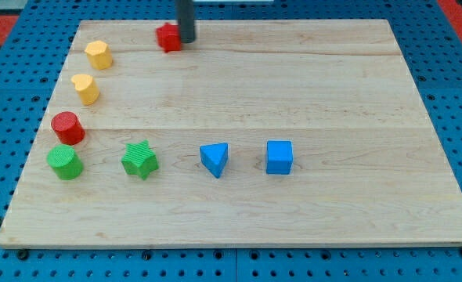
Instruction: Point your arm at red star
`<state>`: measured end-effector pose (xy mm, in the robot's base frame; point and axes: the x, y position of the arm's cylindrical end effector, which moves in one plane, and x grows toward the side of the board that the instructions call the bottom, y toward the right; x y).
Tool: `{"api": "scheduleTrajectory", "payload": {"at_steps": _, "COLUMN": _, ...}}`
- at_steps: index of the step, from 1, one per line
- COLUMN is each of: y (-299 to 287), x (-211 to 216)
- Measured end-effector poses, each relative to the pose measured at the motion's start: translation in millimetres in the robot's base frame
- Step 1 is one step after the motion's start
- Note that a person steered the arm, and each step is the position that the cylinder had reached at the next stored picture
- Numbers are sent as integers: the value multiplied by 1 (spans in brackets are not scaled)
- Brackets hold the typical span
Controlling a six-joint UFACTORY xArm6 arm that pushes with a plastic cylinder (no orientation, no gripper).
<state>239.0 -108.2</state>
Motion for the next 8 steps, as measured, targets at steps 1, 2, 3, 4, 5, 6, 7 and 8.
{"api": "scheduleTrajectory", "payload": {"at_steps": 1, "y": -46, "x": 0}}
{"api": "scheduleTrajectory", "payload": {"at_steps": 2, "y": -87, "x": -1}}
{"api": "scheduleTrajectory", "payload": {"at_steps": 3, "y": -73, "x": -2}}
{"api": "scheduleTrajectory", "payload": {"at_steps": 4, "y": 58, "x": -6}}
{"api": "scheduleTrajectory", "payload": {"at_steps": 5, "y": 148, "x": -6}}
{"api": "scheduleTrajectory", "payload": {"at_steps": 6, "y": 200, "x": -11}}
{"api": "scheduleTrajectory", "payload": {"at_steps": 7, "y": 200, "x": -11}}
{"api": "scheduleTrajectory", "payload": {"at_steps": 8, "y": 200, "x": -11}}
